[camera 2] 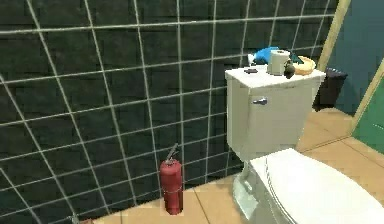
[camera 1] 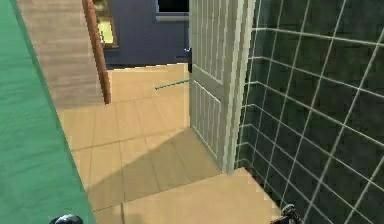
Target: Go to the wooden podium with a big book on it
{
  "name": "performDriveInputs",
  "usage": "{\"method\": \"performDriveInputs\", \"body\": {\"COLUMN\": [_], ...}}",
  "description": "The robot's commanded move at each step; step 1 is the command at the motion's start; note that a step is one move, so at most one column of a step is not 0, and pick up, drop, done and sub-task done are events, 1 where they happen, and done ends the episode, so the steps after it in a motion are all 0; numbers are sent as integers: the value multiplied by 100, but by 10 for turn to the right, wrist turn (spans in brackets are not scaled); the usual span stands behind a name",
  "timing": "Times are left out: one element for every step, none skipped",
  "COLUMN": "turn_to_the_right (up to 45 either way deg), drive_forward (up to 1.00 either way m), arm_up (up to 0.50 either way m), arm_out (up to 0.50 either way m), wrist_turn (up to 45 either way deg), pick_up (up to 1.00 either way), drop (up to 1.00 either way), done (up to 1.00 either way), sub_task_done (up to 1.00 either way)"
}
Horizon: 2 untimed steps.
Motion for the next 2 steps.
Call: {"method": "performDriveInputs", "body": {"turn_to_the_right": [0, -180], "drive_forward": [75, 0], "arm_up": [0, 0], "arm_out": [0, 0], "wrist_turn": [0, 0], "pick_up": [0, 0], "drop": [0, 0], "done": [0, 0], "sub_task_done": [0, 0]}}
